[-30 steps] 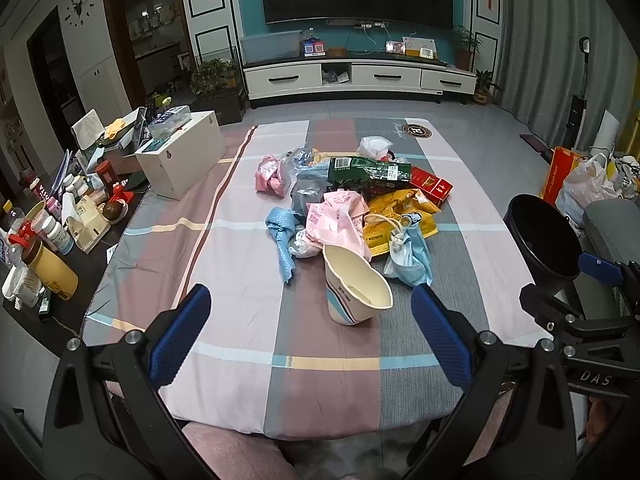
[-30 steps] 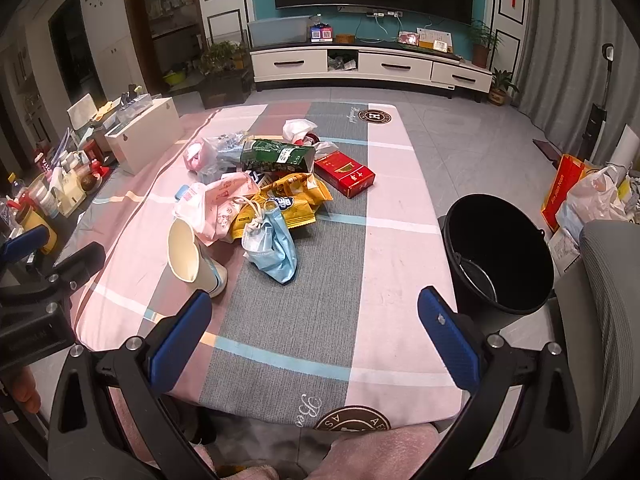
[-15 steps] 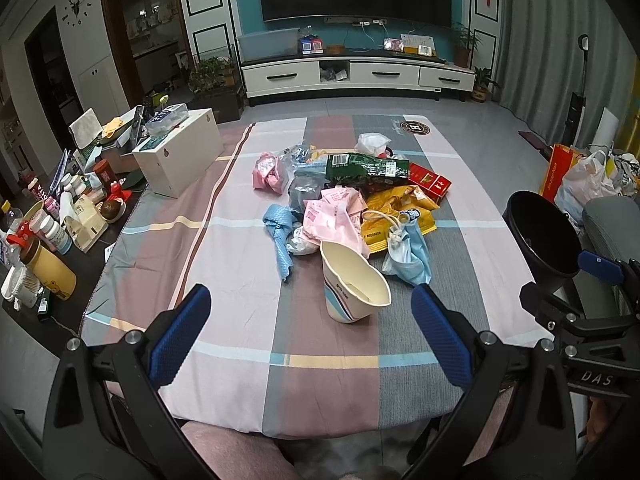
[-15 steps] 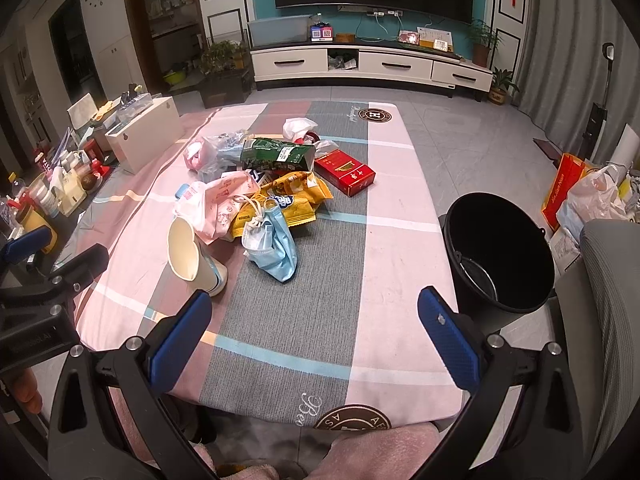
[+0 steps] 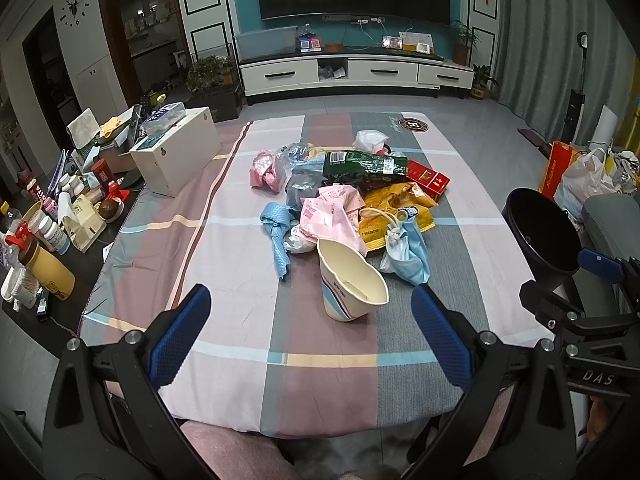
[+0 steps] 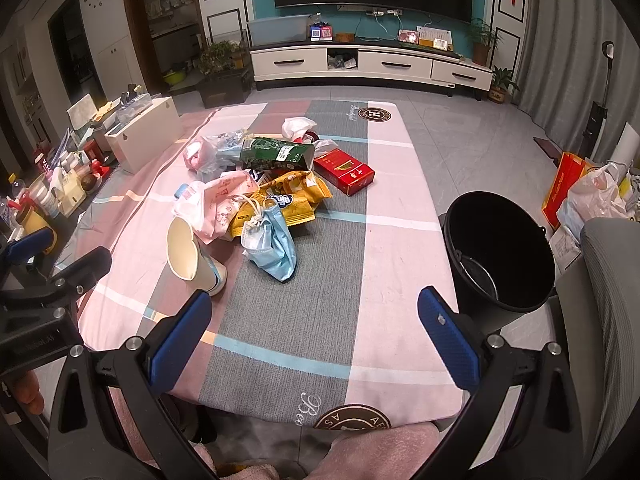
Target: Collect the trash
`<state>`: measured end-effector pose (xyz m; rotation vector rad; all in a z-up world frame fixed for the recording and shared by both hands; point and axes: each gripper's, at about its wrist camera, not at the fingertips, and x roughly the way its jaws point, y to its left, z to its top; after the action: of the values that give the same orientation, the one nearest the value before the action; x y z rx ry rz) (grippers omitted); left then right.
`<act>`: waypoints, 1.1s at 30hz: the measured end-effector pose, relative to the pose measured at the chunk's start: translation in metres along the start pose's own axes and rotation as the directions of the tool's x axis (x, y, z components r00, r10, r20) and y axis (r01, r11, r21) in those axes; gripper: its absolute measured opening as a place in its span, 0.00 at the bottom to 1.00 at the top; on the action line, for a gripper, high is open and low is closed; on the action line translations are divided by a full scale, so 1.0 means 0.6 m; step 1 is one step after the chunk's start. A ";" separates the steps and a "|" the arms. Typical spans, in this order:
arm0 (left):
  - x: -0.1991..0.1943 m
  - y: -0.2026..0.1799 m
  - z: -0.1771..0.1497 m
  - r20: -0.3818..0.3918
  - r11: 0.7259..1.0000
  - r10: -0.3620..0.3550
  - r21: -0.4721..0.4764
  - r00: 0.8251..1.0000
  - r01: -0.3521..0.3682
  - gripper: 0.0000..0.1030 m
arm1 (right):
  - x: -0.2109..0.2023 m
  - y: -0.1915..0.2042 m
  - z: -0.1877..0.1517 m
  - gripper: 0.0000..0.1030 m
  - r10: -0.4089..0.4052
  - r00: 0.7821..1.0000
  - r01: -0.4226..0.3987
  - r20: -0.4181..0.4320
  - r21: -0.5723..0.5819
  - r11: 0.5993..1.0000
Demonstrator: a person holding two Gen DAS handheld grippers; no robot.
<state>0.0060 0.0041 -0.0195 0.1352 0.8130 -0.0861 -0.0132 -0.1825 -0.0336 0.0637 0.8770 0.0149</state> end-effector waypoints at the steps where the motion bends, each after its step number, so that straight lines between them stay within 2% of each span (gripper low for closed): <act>1: 0.000 -0.001 0.000 -0.001 1.000 -0.001 0.001 1.000 0.001 0.97 | 0.000 0.000 0.000 0.98 -0.001 1.000 0.001 -0.001 0.001 1.000; 33: 0.018 -0.012 0.002 -0.034 1.000 -0.012 0.007 0.999 0.012 0.97 | 0.015 -0.007 -0.008 0.98 0.002 1.000 -0.002 -0.016 0.007 1.000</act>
<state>0.0130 -0.0037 -0.0271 0.1394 0.8477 -0.0983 -0.0115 -0.1860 -0.0437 0.0708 0.8926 0.0141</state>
